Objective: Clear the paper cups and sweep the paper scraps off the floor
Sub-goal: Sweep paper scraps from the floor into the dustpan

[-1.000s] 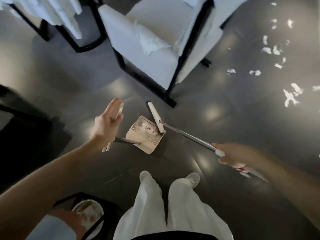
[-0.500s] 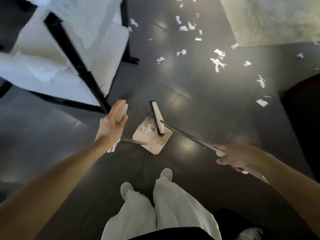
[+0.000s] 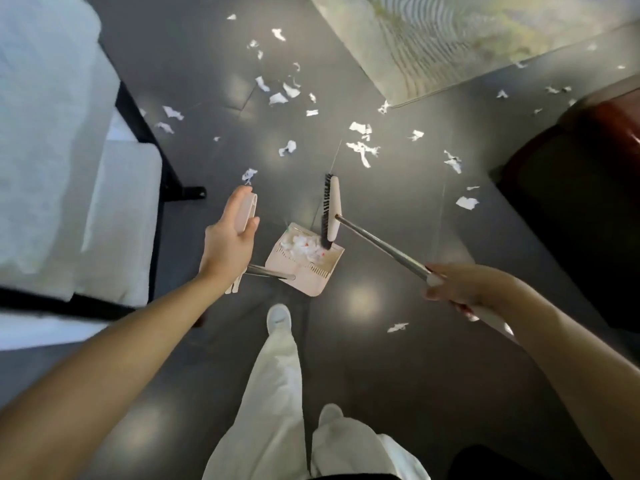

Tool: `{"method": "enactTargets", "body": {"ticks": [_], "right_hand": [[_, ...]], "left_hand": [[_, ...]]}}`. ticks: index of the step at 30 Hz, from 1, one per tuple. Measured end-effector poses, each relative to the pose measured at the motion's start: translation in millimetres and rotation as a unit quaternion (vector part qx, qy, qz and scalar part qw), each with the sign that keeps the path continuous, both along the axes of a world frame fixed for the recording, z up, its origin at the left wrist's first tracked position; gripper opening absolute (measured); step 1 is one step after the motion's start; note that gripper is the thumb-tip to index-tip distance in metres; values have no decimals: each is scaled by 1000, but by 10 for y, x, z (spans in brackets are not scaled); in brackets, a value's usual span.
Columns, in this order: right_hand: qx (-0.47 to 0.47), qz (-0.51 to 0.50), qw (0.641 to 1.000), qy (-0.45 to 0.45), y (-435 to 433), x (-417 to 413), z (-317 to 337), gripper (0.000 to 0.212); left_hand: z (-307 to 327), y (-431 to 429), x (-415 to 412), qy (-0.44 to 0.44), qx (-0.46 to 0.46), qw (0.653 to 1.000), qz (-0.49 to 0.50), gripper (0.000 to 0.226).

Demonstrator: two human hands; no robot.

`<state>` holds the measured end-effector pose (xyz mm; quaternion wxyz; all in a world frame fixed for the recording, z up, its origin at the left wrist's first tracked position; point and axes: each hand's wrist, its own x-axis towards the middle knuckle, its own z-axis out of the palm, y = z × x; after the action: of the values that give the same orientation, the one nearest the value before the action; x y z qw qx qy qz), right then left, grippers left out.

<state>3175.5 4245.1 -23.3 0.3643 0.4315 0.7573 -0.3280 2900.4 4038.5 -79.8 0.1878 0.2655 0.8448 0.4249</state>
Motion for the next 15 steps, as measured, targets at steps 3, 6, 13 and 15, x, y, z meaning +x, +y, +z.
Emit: {"method": "enactTargets", "body": {"ticks": [3, 6, 13, 15], "right_hand": [[-4, -31, 999, 11, 359, -405, -129, 45], [-16, -63, 998, 20, 721, -884, -193, 44], [-50, -112, 991, 51, 1593, -2121, -335, 34], [-53, -126, 989, 56, 1837, -2497, -367, 38]], "left_hand": [[-52, 437, -435, 11, 5, 1000, -23, 46], [-53, 823, -907, 11, 0, 1000, -29, 45], [-61, 1421, -2017, -10, -28, 999, 19, 41], [-102, 1505, -2295, -12, -41, 999, 29, 41]]}}
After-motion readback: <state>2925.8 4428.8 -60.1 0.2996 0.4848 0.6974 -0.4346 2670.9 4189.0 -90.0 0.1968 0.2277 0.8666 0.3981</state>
